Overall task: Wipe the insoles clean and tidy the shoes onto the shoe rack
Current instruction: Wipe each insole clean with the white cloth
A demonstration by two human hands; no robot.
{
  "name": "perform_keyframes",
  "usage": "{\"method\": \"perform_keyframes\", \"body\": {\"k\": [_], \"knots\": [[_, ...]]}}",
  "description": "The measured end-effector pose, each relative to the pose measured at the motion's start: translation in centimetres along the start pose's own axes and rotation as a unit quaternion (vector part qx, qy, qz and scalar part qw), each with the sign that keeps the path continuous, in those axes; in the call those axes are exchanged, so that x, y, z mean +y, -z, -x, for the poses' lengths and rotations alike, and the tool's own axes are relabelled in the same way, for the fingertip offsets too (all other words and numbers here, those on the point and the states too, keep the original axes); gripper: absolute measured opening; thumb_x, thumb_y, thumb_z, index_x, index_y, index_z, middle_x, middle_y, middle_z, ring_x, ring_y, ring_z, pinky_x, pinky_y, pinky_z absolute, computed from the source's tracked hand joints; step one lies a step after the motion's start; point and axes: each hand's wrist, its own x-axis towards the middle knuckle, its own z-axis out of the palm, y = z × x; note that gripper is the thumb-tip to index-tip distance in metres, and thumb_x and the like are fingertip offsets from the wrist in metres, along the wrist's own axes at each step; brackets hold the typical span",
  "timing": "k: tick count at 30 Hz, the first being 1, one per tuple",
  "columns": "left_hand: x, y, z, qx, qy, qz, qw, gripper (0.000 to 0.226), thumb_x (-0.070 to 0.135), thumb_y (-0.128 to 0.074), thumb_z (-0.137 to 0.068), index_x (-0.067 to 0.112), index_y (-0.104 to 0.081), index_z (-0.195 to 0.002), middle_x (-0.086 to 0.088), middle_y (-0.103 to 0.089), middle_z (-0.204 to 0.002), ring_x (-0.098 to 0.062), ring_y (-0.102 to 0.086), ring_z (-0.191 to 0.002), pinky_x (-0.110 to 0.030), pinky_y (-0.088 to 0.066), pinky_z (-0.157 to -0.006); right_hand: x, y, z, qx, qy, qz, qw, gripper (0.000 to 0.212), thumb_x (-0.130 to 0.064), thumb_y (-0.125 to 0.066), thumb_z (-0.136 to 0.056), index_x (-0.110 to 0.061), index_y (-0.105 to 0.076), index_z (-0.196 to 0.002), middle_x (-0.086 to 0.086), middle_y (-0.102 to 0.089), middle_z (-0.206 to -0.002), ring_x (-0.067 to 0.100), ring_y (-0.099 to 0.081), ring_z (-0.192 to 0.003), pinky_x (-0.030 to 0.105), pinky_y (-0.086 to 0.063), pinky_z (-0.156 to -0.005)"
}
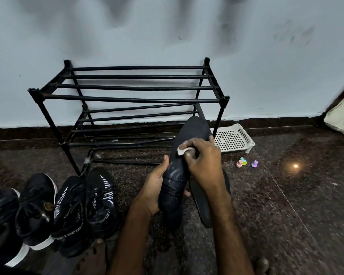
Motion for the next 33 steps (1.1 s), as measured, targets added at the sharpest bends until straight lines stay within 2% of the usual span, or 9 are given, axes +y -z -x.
{"method": "perform_keyframes", "body": {"k": [3, 7, 11, 16, 21, 24, 26, 30, 33], "knots": [[0.1, -0.1, 0.2, 0.008, -0.011, 0.001, 1.000, 0.055, 0.051, -0.039, -0.098, 0.005, -0.064, -0.118, -0.014, -0.072, -0.096, -0.027, -0.070, -0.068, -0.039, -0.058, -0.052, 0.0, 0.3, 0.6, -0.102, 0.022, -0.028, 0.994, 0.027, 0.002, -0.062, -0.076, -0.023, -0.070, -0.077, -0.016, -0.072, -0.084, -0.001, -0.064, -0.082, 0.035, -0.007, -0.123], [0.3, -0.3, 0.2, 0.029, -0.038, -0.030, 0.998, 0.055, 0.045, -0.038, -0.102, -0.001, -0.057, -0.128, -0.022, -0.070, -0.102, -0.032, -0.071, -0.073, -0.039, -0.057, -0.048, 1.4, 0.8, 0.4, -0.008, -0.030, 0.033, 0.999, 0.028, 0.005, -0.062, -0.076, -0.023, -0.067, -0.076, -0.013, -0.071, -0.085, 0.001, -0.064, -0.078, 0.037, -0.010, -0.123], [0.3, -0.1, 0.3, 0.043, -0.042, -0.033, 0.998, 0.054, 0.045, -0.045, -0.097, -0.001, -0.060, -0.121, -0.021, -0.069, -0.097, -0.032, -0.069, -0.070, -0.038, -0.056, -0.045, 1.2, 1.8, 1.1, -0.174, -0.068, -0.120, 0.975, 0.026, 0.010, -0.062, -0.080, -0.014, -0.071, -0.076, -0.007, -0.073, -0.083, 0.013, -0.071, -0.075, 0.033, -0.058, -0.086], [0.4, -0.5, 0.5, 0.037, -0.037, -0.072, 0.996, 0.061, 0.044, -0.034, -0.102, -0.006, -0.055, -0.128, -0.031, -0.066, -0.106, -0.037, -0.071, -0.071, -0.035, -0.054, -0.042, 2.4, 1.6, 0.0, 0.042, -0.049, 0.032, 0.997, 0.029, 0.005, -0.065, -0.077, -0.024, -0.066, -0.079, -0.014, -0.070, -0.083, 0.000, -0.062, -0.072, 0.044, -0.017, -0.122], [0.6, -0.7, 0.5, 0.040, -0.040, -0.057, 0.997, 0.054, 0.045, -0.045, -0.095, 0.000, -0.067, -0.115, -0.023, -0.070, -0.097, -0.034, -0.070, -0.072, -0.036, -0.054, -0.043, 2.0, 1.6, 0.6, -0.132, -0.009, -0.048, 0.990, 0.029, 0.004, -0.066, -0.074, -0.025, -0.070, -0.074, -0.020, -0.070, -0.081, -0.002, -0.065, -0.082, 0.050, -0.033, -0.114], [0.7, -0.9, 0.7, 0.025, -0.036, -0.065, 0.997, 0.059, 0.043, -0.037, -0.100, -0.005, -0.058, -0.126, -0.028, -0.068, -0.103, -0.037, -0.071, -0.072, -0.035, -0.054, -0.041, 2.6, 1.7, -0.3, 0.000, -0.026, 0.014, 1.000, 0.028, 0.004, -0.063, -0.077, -0.023, -0.067, -0.077, -0.015, -0.071, -0.085, -0.003, -0.062, -0.077, 0.040, -0.011, -0.123], [0.9, -1.0, 1.0, 0.016, -0.028, -0.066, 0.997, 0.060, 0.042, -0.032, -0.102, -0.007, -0.056, -0.127, -0.030, -0.068, -0.100, -0.035, -0.070, -0.064, -0.035, -0.053, -0.040, 2.9, 1.9, -0.9, 0.052, -0.037, 0.023, 0.998, 0.027, 0.005, -0.065, -0.076, -0.022, -0.067, -0.081, -0.011, -0.071, -0.088, 0.002, -0.063, -0.081, 0.048, -0.014, -0.122], [0.9, -0.5, 1.0, 0.013, -0.029, -0.063, 0.997, 0.058, 0.044, -0.039, -0.098, -0.003, -0.060, -0.124, -0.028, -0.068, -0.105, -0.039, -0.071, -0.078, -0.035, -0.053, -0.040, 2.2, 2.1, -0.5, -0.079, 0.004, -0.011, 0.997, 0.028, 0.004, -0.070, -0.073, -0.024, -0.072, -0.078, -0.015, -0.071, -0.088, -0.004, -0.062, -0.086, 0.044, -0.021, -0.119], [0.8, -0.2, 0.9, 0.002, -0.029, -0.059, 0.998, 0.053, 0.042, -0.040, -0.097, 0.002, -0.062, -0.124, -0.027, -0.067, -0.110, -0.040, -0.070, -0.083, -0.036, -0.054, -0.041, 2.2, 2.3, -1.0, -0.090, 0.008, -0.030, 0.995, 0.025, 0.002, -0.065, -0.076, -0.023, -0.072, -0.077, -0.017, -0.072, -0.086, -0.003, -0.064, -0.087, 0.045, -0.021, -0.120]]}}
